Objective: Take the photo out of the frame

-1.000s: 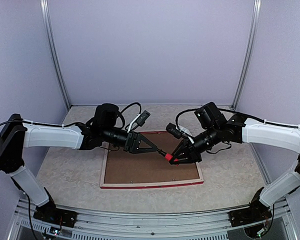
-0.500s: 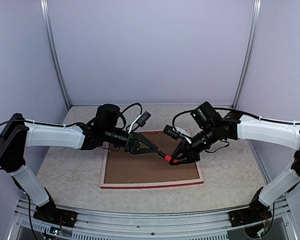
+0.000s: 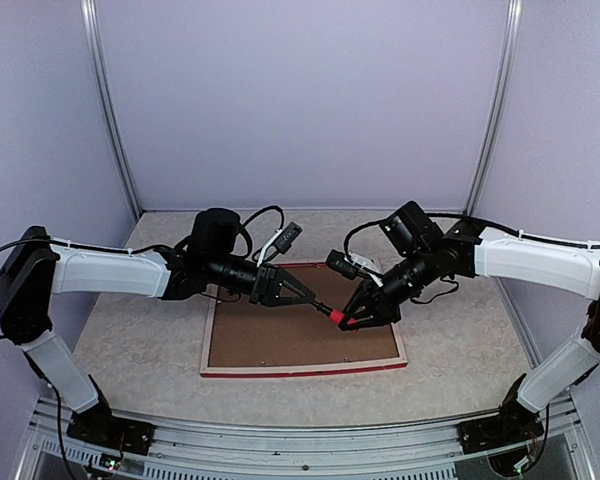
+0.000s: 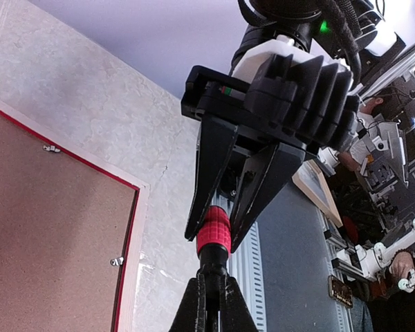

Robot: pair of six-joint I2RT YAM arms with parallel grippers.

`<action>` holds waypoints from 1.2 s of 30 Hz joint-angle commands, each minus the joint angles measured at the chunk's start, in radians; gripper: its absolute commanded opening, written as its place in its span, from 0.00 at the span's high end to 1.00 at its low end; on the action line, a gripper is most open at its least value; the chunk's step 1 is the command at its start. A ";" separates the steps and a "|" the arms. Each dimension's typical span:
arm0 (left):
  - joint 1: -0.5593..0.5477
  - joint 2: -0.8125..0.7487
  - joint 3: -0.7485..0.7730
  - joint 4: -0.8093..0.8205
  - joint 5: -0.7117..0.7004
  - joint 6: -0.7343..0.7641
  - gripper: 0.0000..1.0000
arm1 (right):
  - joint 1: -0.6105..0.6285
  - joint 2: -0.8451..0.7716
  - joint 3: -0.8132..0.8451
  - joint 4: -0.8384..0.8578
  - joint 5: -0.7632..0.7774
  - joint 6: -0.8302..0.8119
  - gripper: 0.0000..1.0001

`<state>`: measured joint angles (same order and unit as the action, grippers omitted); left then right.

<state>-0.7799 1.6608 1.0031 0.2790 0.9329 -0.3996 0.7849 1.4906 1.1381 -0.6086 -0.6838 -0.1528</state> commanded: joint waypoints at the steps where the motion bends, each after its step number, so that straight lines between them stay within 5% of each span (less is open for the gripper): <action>1: 0.005 -0.006 0.009 0.040 -0.017 -0.025 1.00 | 0.007 -0.025 0.044 0.036 0.083 0.045 0.53; 4: 0.016 -0.019 -0.003 0.136 -0.017 -0.101 1.00 | 0.004 -0.081 0.008 0.144 0.147 0.102 0.17; 8: 0.023 -0.045 -0.007 0.265 -0.047 -0.214 1.00 | -0.011 -0.172 -0.113 0.483 0.161 0.258 0.10; 17: 0.051 -0.089 -0.027 0.610 -0.121 -0.465 1.00 | -0.013 -0.243 -0.305 1.044 0.128 0.570 0.11; 26: 0.046 -0.073 -0.034 0.710 -0.156 -0.520 1.00 | -0.012 -0.211 -0.314 1.231 0.109 0.694 0.24; 36: 0.028 -0.063 -0.024 0.667 -0.178 -0.485 1.00 | -0.006 -0.166 -0.263 1.191 0.116 0.695 0.47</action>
<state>-0.7414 1.5982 0.9779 0.9302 0.7757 -0.9047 0.7757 1.3106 0.8391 0.5777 -0.5671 0.5377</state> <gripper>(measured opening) 0.031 0.557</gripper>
